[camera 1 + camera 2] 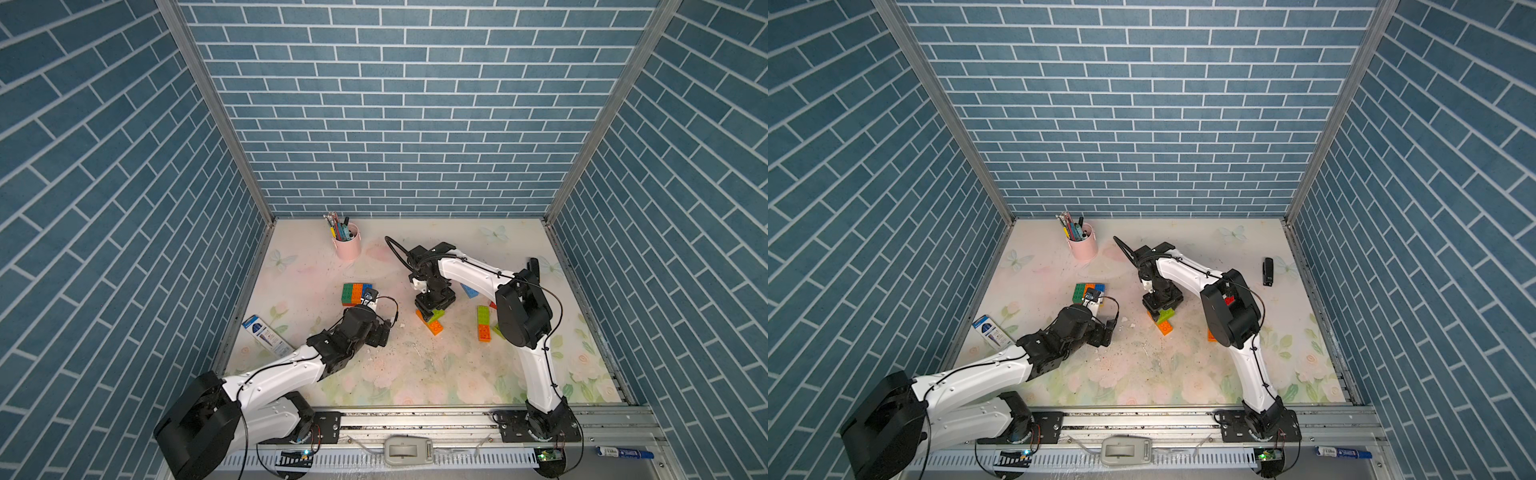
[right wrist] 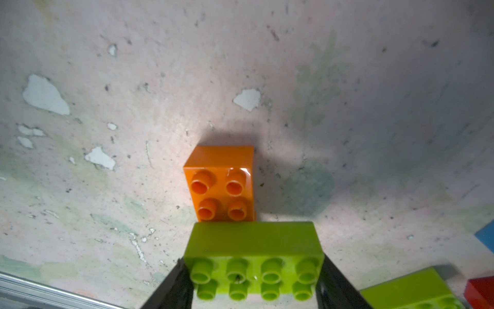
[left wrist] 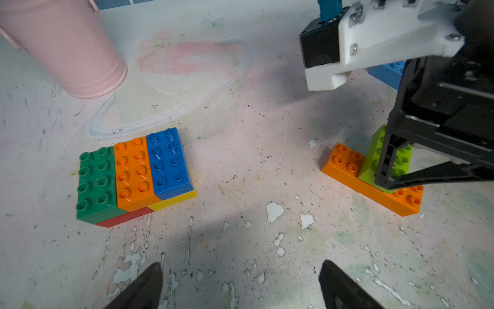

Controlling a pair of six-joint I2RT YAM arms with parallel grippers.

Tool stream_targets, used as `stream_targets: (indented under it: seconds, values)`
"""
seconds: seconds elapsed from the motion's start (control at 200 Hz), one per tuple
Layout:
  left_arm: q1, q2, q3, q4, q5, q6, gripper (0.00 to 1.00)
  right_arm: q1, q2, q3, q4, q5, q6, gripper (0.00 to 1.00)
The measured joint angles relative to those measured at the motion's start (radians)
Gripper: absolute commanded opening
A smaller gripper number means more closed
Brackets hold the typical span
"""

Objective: Assemble a rectangle with lego
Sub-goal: Assemble the lego brick with the lego brick.

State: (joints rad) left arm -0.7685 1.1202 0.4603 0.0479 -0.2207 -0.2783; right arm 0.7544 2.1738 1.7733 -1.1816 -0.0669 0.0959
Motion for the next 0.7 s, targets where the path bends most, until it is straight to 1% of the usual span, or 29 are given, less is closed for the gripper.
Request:
stream_targets:
  seconds: [0.155,0.41,0.625,0.63,0.7]
  values:
    - [0.0,-0.002,0.0,-0.001,0.0,0.0,0.93,0.01,0.001,-0.002,0.002,0.017,0.005,0.0]
    - [0.0,-0.01,0.0,-0.006,0.0,0.0,0.92,0.018,-0.034,-0.075,0.066,0.027,0.02,0.0]
    - [0.0,-0.015,0.002,-0.018,0.0,-0.001,0.92,0.018,-0.029,-0.069,0.059,0.028,0.019,0.0]
    - [0.0,-0.016,0.002,-0.019,0.0,-0.001,0.92,0.018,-0.029,-0.069,0.059,0.028,0.019,0.0]
    - [0.0,-0.025,0.009,-0.031,0.0,0.0,0.92,0.019,-0.032,-0.064,0.06,0.03,0.02,0.21]
